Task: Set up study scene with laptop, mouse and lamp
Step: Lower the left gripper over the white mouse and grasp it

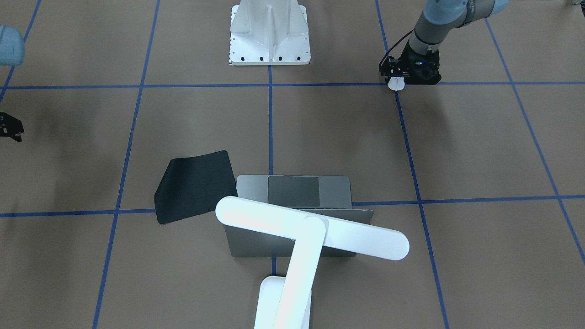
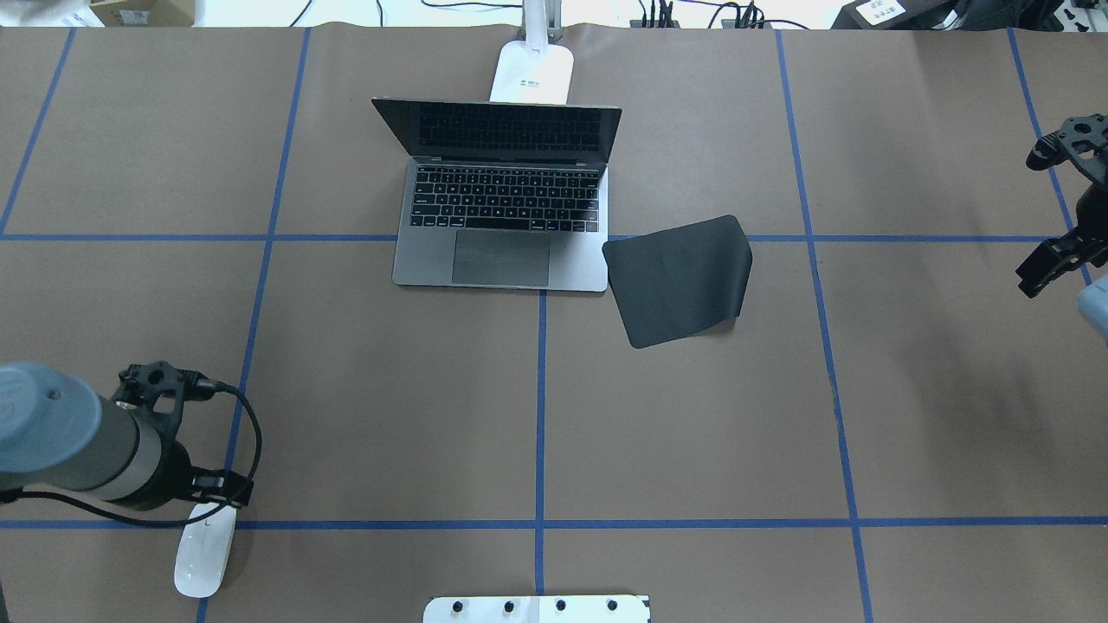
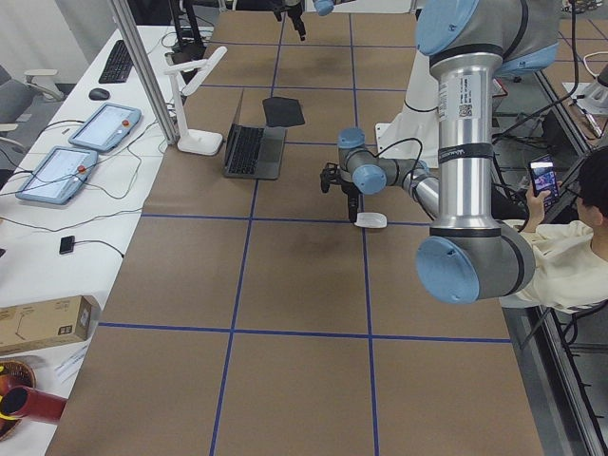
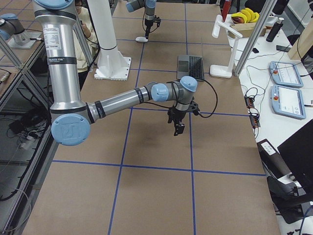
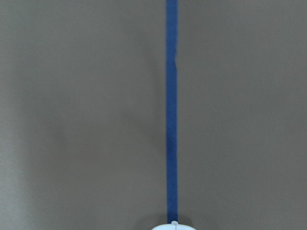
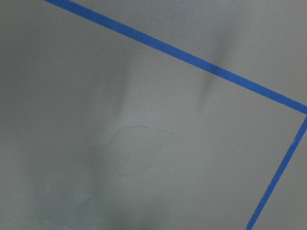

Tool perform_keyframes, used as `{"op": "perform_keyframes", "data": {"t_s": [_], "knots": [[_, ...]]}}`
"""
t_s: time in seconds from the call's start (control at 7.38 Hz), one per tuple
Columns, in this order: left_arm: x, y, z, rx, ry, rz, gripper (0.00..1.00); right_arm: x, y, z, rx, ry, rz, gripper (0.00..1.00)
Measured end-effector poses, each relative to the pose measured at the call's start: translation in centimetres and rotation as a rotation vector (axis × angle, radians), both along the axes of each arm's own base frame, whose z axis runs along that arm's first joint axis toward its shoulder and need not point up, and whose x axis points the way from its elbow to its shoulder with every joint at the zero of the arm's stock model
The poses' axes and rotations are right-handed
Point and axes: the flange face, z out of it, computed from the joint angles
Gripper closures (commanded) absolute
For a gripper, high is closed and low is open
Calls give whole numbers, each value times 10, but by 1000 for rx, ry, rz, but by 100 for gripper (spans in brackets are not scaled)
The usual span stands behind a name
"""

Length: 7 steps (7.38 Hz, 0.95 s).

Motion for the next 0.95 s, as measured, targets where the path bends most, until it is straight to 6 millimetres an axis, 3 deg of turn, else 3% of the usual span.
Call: {"op": "perform_keyframes", "data": {"t_s": [0.54,0.95], "knots": [[7,31,25,24,-64,40,0,0,0,1,-2,3,1,0],[19,43,19,12,-54,33,0,-1,-1,0,-2,3,2,0]]}}
